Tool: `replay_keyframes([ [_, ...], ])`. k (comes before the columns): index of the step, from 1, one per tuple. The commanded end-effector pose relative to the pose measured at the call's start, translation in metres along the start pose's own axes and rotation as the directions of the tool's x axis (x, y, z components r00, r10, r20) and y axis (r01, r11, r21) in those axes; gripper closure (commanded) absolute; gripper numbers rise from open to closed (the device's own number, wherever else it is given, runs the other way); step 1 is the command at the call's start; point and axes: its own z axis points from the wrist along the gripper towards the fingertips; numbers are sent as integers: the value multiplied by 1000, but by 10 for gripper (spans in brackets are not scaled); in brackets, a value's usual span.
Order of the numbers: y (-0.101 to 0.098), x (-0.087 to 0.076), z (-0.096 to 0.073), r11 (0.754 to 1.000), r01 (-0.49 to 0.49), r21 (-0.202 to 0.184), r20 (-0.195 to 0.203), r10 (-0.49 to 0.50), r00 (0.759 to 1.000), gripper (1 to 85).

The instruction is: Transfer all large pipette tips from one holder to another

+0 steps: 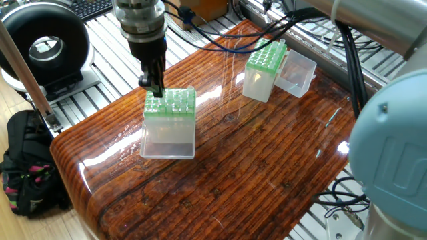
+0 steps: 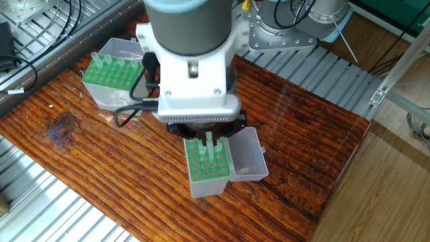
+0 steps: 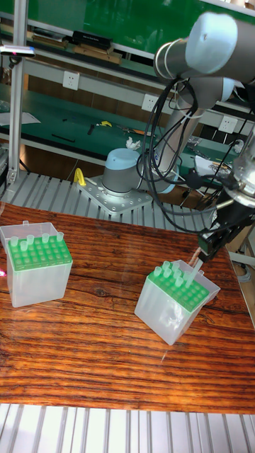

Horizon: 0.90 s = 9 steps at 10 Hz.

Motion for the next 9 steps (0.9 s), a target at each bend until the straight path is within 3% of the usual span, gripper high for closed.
replay_keyframes([
  [1, 2, 0, -15, 1000, -3, -3, 3, 3, 1000, 720],
  [9, 1, 3, -40, 999, 11, -30, -3, -11, 1000, 720],
])
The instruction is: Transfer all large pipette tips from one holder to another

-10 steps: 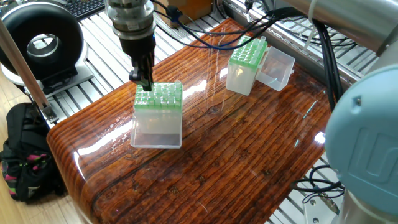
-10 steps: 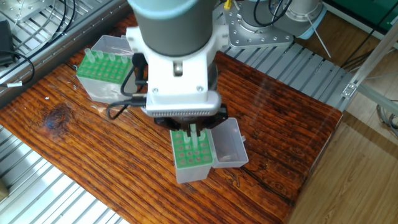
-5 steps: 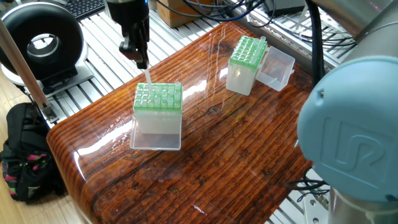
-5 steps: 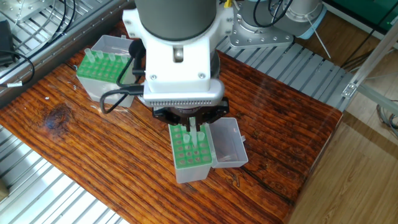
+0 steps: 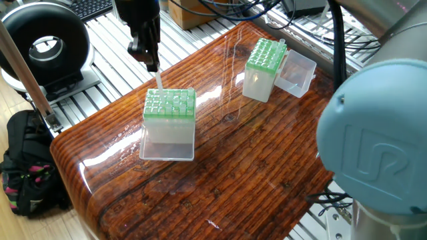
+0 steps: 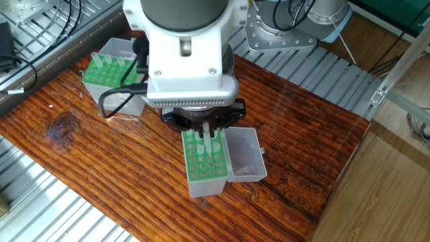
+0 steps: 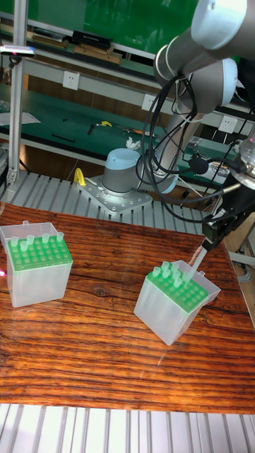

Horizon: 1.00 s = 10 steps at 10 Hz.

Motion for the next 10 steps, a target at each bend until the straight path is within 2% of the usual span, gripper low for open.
replay_keyframes([
  [1, 5, 0, -11, 1000, 3, -21, 5, -3, 1000, 720],
  [6, 9, 11, -34, 999, 8, -38, -8, -8, 1000, 720],
  [7, 9, 7, -36, 999, 7, -37, 12, -6, 1000, 723],
  [8, 2, -2, -41, 1000, 4, -10, 60, -3, 998, 727],
  [9, -10, -14, -47, 999, 3, 44, 135, -9, 991, 730],
  [10, -21, -19, -57, 995, 1, 104, 195, -22, 981, 733],
])
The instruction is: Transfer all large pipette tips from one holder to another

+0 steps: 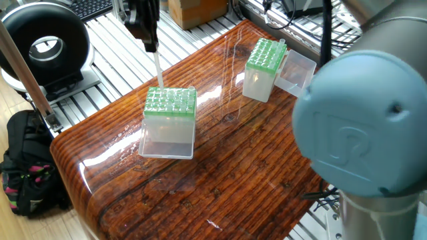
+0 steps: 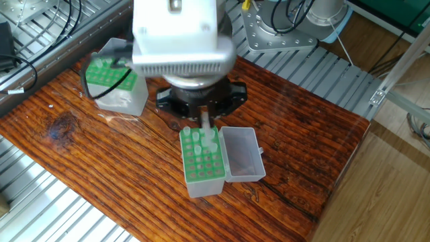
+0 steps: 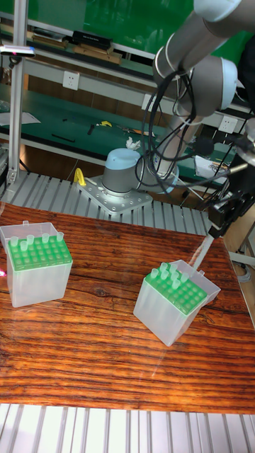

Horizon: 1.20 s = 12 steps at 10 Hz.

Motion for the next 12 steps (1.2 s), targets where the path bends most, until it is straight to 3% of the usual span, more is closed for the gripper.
replay_keyframes([
  [1, -22, -16, -24, 994, 14, 110, 150, -30, 988, 733],
  [2, -31, -13, -29, 989, 22, 149, 161, -46, 986, 733],
  [4, -54, -3, -30, 975, 62, 215, 130, -91, 987, 737],
  [7, -58, -5, -32, 961, 139, 241, 117, -171, 978, 740],
  [8, -54, 0, -30, 960, 167, 226, 95, -193, 977, 737],
  [10, -46, 13, -27, 981, 79, 179, 69, -92, 993, 723],
  [11, -28, 7, -25, 995, -18, 100, 111, 6, 994, 723],
  [12, -20, -3, -25, 995, -79, 60, 150, 70, 986, 723],
])
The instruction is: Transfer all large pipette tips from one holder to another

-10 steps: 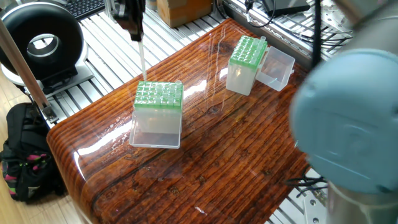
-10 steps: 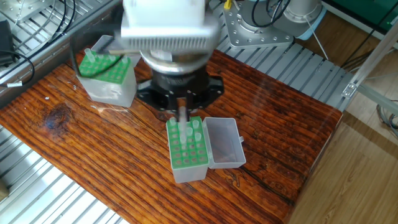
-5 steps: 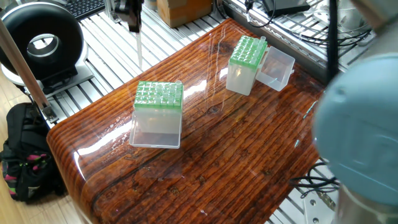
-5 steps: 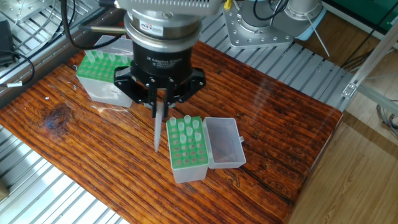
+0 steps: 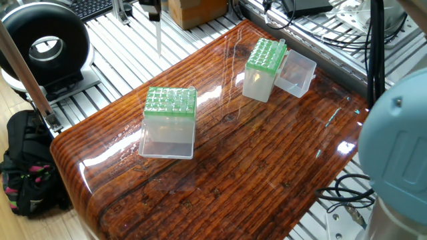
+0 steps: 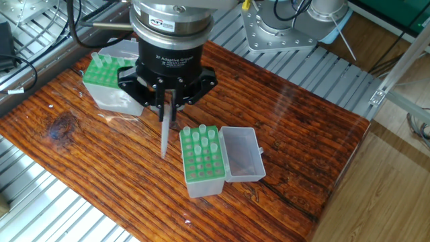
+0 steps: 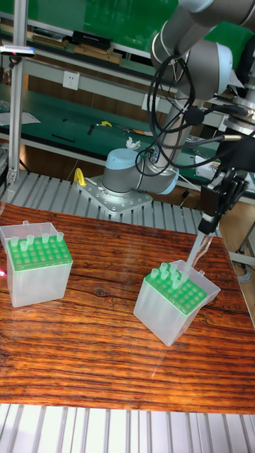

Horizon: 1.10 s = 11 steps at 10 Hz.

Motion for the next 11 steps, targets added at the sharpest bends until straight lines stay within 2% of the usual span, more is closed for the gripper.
replay_keyframes([
  [1, 16, -5, -2, 986, -154, -67, 15, 156, 988, 723],
  [3, 14, 6, -2, 980, -194, -50, -29, 193, 981, 750],
  [4, -7, 16, -5, 987, -155, -41, -38, 153, 987, 750],
  [6, -61, 37, -4, 997, -67, -44, -37, 65, 997, 747],
  [7, -84, 55, -3, 999, -33, -34, -50, 31, 998, 743],
  [8, -101, 84, 1, 1000, -12, -20, -88, 10, 996, 743],
  [9, -118, 103, 9, 1000, 23, 0, -102, -23, 995, 743],
  [11, -135, 130, 31, 997, 80, 0, -76, -80, 994, 743],
])
